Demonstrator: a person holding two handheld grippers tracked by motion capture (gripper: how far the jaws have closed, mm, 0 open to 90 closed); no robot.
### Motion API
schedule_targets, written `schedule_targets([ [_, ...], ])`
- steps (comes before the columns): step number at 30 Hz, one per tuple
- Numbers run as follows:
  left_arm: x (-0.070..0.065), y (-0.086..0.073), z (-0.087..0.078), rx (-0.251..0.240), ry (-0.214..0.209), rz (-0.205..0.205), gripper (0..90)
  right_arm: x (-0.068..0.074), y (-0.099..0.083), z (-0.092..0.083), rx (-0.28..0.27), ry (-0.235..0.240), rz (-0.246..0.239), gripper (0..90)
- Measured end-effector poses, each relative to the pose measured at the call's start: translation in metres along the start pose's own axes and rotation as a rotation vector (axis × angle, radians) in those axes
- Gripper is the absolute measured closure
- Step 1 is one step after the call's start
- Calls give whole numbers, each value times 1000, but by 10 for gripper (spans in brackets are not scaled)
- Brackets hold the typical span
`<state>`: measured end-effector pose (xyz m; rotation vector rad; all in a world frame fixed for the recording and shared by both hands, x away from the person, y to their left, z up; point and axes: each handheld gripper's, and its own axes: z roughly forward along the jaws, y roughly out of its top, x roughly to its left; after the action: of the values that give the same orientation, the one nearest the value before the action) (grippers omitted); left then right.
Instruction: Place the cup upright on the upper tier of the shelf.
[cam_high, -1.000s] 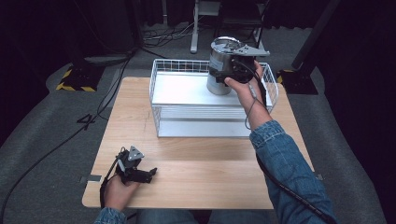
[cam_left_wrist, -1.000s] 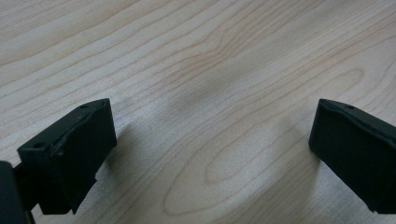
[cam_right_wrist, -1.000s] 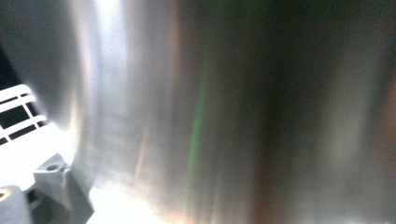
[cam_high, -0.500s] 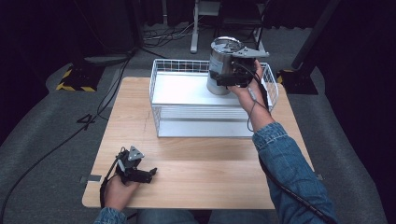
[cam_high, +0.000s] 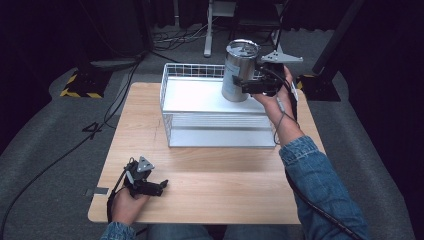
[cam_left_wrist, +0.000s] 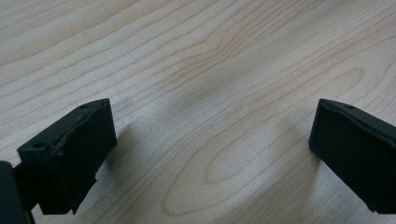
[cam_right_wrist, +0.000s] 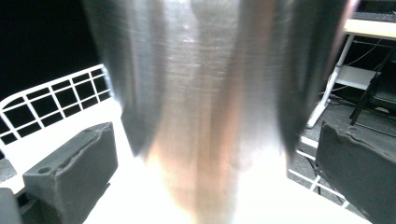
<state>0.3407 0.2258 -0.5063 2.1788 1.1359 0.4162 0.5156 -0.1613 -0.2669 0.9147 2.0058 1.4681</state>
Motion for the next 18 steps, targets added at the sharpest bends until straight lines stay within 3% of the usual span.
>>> schedule_targets([
  [7, 0, 0, 0, 2, -3, -1, 13, -1, 2, -24, -11, 21, -7, 0],
  [9, 0, 0, 0, 1, -5, -2, 13, -2, 2, -37, -18, 41, 2, 0],
  [18, 0, 0, 0, 1, -3, -1, 14, -4, -6, -79, -24, 49, -33, 0],
])
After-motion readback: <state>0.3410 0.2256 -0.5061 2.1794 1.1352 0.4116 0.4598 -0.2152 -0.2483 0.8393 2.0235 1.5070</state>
